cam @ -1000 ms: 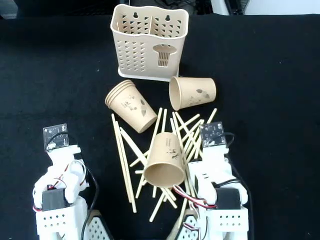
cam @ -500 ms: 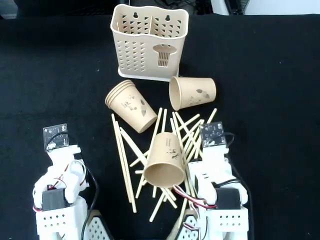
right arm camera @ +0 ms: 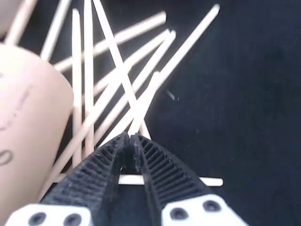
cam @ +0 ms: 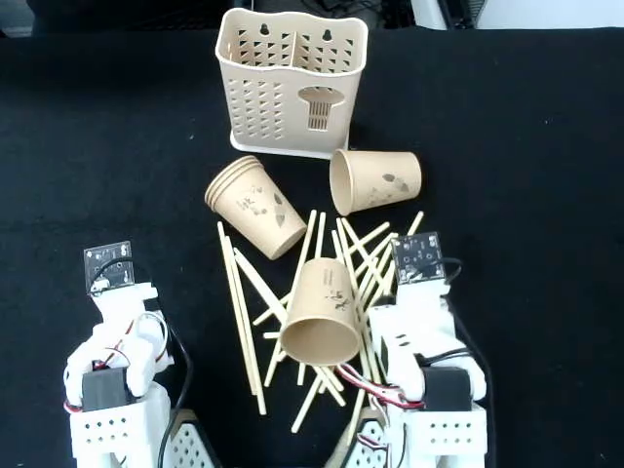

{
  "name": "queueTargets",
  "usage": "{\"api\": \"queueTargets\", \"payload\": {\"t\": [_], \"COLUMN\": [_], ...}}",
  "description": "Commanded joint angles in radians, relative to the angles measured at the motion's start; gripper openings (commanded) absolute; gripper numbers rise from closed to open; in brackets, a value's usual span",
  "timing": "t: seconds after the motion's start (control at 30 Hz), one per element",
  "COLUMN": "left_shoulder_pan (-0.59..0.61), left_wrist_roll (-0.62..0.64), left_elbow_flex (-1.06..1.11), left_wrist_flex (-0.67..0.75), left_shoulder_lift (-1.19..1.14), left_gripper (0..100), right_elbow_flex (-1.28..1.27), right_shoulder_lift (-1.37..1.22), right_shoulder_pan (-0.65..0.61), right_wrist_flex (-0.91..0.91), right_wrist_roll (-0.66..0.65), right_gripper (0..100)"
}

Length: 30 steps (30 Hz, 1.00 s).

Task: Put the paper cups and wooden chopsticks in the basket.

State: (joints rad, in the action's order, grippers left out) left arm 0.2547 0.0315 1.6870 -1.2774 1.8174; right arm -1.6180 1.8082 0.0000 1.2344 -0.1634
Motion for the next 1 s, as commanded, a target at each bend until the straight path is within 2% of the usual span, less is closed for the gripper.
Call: {"api": "queueTargets", "payload": {"t": [0.0,0.2,0.37,0.43,0.5,0.63,0.8,0.97], "left_shoulder_pan": [0.008,0.008,0.008,0.008,0.008,0.008,0.008,0.008], "left_wrist_roll": [-0.005,-0.005,-0.005,-0.005,-0.005,-0.005,-0.005,-0.005], "left_elbow_flex": [0.010,0.010,0.010,0.010,0.010,0.010,0.010,0.010], "left_wrist_flex": [0.002,0.002,0.002,0.002,0.002,0.002,0.002,0.002], "left_shoulder_lift": [0.002,0.002,0.002,0.002,0.002,0.002,0.002,0.002], "left_gripper": [3,3,3,3,3,3,3,3], "right_elbow_flex": [0.148,0.349,0.404,0.395,0.386,0.384,0.384,0.467], "right_shoulder_lift": [0.071,0.071,0.070,0.070,0.070,0.068,0.036,-0.205], "right_shoulder_pan": [0.008,0.006,0.006,-0.026,-0.094,-0.160,-0.298,-0.333], "right_wrist_flex": [-0.020,-0.020,-0.002,0.035,0.104,0.109,0.107,0.109], "right_wrist_roll": [-0.078,-0.195,-0.302,-0.328,-0.358,-0.362,-0.356,-0.353], "right_gripper": [1.5,1.5,1.5,2.5,7.7,18.5,16.0,16.2]}}
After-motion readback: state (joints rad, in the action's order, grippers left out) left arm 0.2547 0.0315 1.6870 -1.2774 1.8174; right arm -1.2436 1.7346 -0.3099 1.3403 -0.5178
